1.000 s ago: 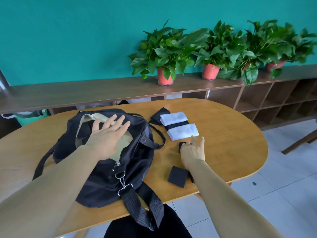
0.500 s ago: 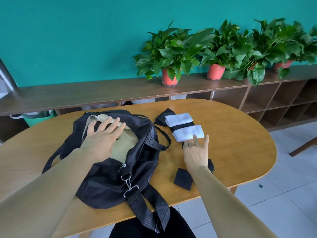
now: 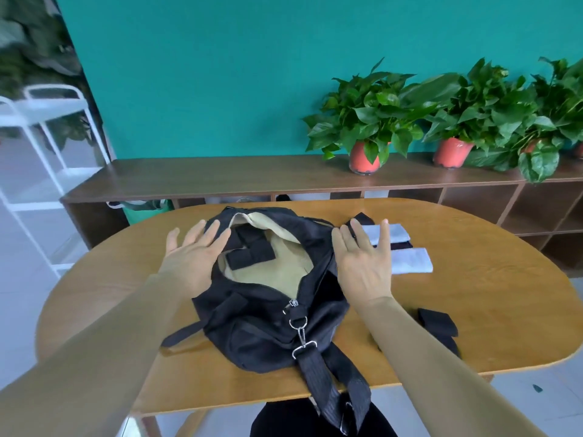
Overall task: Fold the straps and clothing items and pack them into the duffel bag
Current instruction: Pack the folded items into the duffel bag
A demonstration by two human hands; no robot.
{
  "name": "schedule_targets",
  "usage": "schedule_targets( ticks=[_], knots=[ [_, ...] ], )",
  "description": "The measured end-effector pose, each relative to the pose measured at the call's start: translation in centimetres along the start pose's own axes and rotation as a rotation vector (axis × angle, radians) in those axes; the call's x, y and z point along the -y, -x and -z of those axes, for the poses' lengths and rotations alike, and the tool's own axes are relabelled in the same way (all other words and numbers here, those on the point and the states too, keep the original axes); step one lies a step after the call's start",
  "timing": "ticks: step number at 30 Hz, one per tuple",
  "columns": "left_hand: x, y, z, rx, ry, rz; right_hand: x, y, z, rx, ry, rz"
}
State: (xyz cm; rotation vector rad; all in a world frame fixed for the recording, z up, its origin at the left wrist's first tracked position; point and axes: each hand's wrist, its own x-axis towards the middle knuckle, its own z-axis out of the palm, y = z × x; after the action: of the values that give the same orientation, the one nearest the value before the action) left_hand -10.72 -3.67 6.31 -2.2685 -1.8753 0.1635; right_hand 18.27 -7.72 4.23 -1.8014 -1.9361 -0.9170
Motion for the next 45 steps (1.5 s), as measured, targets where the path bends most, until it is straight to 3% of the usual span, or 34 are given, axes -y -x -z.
schedule_targets(
  ticks=[10,20,36,45],
  knots=[
    [2.2,-1.9,-3.4,0.029,0.087,-0.011,11.4,-3.2,-2.8,0.145,-0.108,0.243],
    [3.8,-4.7,-5.5,0.024,0.15,-0.051,17.4,-6.5,-7.7,0.219,-0.188,0.283],
    [3.9,-4.9,-6.2,0.001,0.138,-0.085,18.2,-7.1,-8.9,0.467,-0.085,0.432],
    [3.5,-3.6,-4.4,-0.003,0.126,-0.083,15.5,-7.1,-5.4,0.406,-0.128,0.389]
  ],
)
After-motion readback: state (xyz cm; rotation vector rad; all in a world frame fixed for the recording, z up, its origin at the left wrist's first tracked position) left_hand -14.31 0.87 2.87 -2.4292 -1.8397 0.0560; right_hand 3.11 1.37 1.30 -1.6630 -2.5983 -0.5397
